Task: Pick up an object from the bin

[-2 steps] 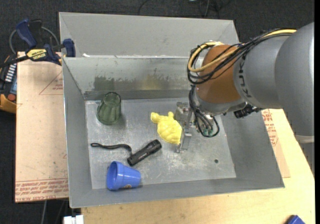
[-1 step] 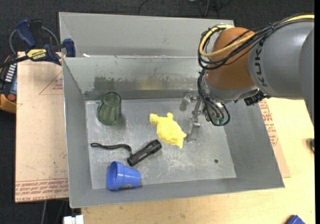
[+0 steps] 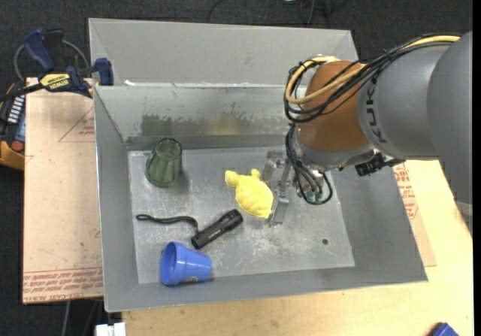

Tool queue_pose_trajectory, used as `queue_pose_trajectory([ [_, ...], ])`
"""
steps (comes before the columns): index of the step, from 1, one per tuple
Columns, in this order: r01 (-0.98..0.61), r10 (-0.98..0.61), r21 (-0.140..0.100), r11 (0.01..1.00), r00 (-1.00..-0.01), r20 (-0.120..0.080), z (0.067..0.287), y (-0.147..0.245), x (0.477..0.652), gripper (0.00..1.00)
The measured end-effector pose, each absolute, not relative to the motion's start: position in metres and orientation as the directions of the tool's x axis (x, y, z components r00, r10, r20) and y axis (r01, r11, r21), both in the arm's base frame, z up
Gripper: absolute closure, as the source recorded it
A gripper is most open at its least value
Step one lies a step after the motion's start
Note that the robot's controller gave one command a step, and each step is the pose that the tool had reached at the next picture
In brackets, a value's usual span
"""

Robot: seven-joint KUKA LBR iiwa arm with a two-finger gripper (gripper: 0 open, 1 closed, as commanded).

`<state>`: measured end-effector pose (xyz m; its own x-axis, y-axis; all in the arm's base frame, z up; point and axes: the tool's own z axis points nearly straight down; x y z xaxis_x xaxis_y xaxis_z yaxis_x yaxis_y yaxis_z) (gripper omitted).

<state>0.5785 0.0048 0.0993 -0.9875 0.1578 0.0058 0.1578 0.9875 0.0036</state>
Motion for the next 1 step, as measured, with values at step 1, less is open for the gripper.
queue_pose_trajectory([
  [1,0.241,0.241,0.003,0.971,-0.971,-0.006,0.0693,-0.0202,0.5705,0.00],
])
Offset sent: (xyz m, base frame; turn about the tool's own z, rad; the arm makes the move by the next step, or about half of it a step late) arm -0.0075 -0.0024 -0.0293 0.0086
